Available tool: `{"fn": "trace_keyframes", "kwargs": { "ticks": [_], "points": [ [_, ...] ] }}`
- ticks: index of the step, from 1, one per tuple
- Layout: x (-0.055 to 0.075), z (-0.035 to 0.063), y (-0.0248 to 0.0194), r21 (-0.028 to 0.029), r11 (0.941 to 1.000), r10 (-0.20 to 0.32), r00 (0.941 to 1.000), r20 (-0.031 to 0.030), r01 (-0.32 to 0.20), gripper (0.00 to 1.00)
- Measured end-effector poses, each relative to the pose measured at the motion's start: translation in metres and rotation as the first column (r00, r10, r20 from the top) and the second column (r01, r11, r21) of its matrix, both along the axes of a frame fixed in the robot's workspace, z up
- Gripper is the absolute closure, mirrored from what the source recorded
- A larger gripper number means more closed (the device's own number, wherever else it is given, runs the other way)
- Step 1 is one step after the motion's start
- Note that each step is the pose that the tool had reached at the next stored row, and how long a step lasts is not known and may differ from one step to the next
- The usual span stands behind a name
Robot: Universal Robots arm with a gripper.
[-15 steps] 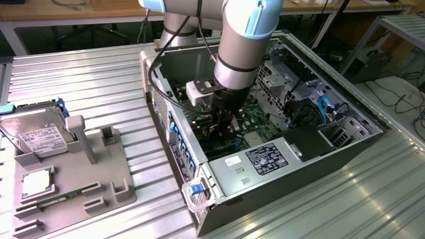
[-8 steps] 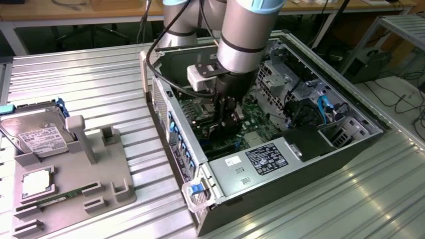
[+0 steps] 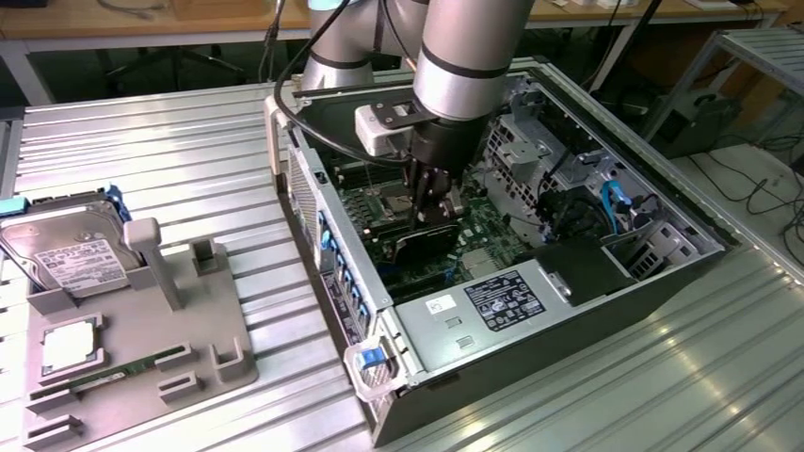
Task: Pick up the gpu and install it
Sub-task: 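Insert the gpu into the slot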
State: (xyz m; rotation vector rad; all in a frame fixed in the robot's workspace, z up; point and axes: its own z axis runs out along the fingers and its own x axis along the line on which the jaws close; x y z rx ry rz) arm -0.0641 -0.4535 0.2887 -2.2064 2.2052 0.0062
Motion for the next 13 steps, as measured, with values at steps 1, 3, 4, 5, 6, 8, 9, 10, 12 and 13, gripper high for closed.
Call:
{"fn": "trace_keyframes", "kwargs": {
  "ticks": [1, 3, 4, 5, 6, 8, 9, 10, 12, 13],
  "points": [
    [0.0, 0.0, 0.0, 0.0, 1.0, 0.0, 1.0, 0.0, 0.0, 0.89],
    [0.0, 0.0, 0.0, 0.0, 1.0, 0.0, 1.0, 0.0, 0.0, 0.89],
    [0.0, 0.0, 0.0, 0.0, 1.0, 0.0, 1.0, 0.0, 0.0, 0.89],
    [0.0, 0.0, 0.0, 0.0, 1.0, 0.0, 1.0, 0.0, 0.0, 0.89],
    [0.0, 0.0, 0.0, 0.0, 1.0, 0.0, 1.0, 0.0, 0.0, 0.89],
    [0.0, 0.0, 0.0, 0.0, 1.0, 0.0, 1.0, 0.0, 0.0, 0.89],
    [0.0, 0.0, 0.0, -0.0001, 1.0, 0.0, 1.0, -0.0001, 0.0, 0.89],
    [0.0, 0.0, 0.0, 0.0, 1.0, 0.0, 1.0, 0.0, 0.0, 0.89],
    [0.0, 0.0, 0.0, -0.0001, 1.0, 0.0, 1.0, -0.0001, 0.0, 0.89],
    [0.0, 0.0, 0.0, 0.0, 1.0, 0.0, 1.0, 0.0, 0.0, 0.89]
  ]
}}
